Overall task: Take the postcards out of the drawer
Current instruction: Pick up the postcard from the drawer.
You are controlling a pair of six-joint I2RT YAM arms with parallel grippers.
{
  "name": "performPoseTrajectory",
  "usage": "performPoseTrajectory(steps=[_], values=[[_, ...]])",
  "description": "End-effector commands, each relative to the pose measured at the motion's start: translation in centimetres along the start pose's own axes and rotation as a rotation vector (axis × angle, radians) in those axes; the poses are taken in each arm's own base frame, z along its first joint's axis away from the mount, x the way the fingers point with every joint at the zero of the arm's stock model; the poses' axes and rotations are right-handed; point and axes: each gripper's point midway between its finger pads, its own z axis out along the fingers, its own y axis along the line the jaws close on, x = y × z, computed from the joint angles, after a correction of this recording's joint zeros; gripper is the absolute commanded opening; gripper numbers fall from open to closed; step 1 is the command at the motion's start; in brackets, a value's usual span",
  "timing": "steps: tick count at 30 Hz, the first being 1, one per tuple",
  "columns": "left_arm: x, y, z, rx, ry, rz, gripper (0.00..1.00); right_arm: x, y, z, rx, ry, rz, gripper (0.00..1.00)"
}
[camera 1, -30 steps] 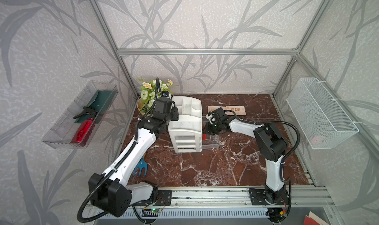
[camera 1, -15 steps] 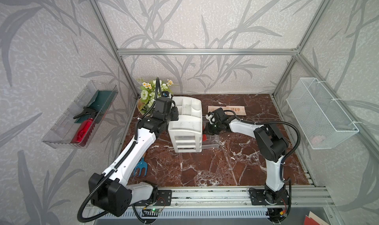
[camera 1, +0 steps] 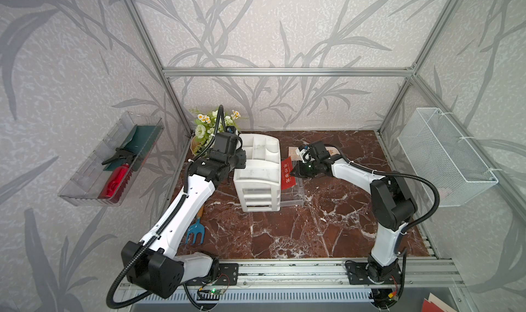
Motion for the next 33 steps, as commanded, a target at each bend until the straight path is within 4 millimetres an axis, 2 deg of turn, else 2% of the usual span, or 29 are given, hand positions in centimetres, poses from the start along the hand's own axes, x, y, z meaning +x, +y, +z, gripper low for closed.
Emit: performPoseTrajectory(steps=[1,9,16,17,20,27,33], values=[[-1.1,0.1,-1.0,0.005,-0.006,0.034,0.34,-1.3,0.8,-3.0,0.018,-0.024,-0.070,0.02],[-4.1,-0.4,-2.7,0.029,-0.064,0.067,0.36,-3.7,0.9,-9.0,0.036,-0.060,-0.174,0.02],[-5.2,-1.4,-4.2,0.093,-0.089,0.106,0.36,-3.7,3.9,-13.2,-0.039,-0.044,-0.341,0.03],[-5.3,-1.6,-4.5,0.104,-0.094,0.111,0.36,-3.5,4.9,-14.5,-0.056,-0.056,-0.372,0.03],[-5.5,-2.5,-5.6,0.165,-0.106,0.135,0.37,-2.9,6.7,-16.2,-0.104,-0.047,-0.423,0.03],[-4.8,-6.9,-8.7,0.424,-0.098,0.212,0.38,-0.2,12.1,-20.4,-0.318,-0.063,-0.594,0.05],[-3.6,-9.9,-10.3,0.598,-0.086,0.261,0.39,3.1,15.4,-21.9,-0.477,-0.045,-0.714,0.06]])
